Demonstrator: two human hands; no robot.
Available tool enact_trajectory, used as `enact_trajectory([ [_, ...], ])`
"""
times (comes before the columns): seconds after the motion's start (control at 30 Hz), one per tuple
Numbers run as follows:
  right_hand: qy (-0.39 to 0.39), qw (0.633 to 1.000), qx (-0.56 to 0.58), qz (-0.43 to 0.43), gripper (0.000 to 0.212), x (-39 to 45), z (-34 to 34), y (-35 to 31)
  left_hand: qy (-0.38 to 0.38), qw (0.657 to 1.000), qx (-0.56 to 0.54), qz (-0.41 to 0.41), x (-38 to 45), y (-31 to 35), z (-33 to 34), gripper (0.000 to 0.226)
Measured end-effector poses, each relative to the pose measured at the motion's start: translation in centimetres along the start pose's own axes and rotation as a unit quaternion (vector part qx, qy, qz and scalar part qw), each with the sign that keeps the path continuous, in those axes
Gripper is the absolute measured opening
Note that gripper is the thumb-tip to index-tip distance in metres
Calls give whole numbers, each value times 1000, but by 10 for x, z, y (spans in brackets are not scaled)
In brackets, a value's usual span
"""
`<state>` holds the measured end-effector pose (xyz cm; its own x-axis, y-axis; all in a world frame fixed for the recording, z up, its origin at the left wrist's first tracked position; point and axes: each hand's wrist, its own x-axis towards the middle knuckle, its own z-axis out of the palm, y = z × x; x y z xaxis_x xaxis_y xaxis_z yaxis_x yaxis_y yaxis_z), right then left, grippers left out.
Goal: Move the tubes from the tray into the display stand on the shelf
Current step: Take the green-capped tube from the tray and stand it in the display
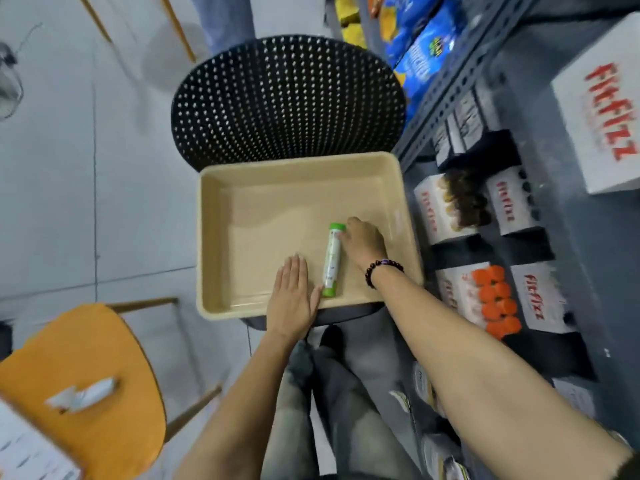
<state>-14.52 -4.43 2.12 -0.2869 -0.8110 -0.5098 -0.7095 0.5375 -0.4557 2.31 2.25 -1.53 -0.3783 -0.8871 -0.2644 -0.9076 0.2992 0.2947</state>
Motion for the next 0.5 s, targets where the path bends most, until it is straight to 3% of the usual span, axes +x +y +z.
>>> enact_trajectory([
  [0.2,7,1000,24,8,38,21,20,-9,8,1000,-3,-9,0,1,5,64],
  [0.5,15,991,132,6,8,26,15,-5,4,1000,-16,-21,-2,2,4,60],
])
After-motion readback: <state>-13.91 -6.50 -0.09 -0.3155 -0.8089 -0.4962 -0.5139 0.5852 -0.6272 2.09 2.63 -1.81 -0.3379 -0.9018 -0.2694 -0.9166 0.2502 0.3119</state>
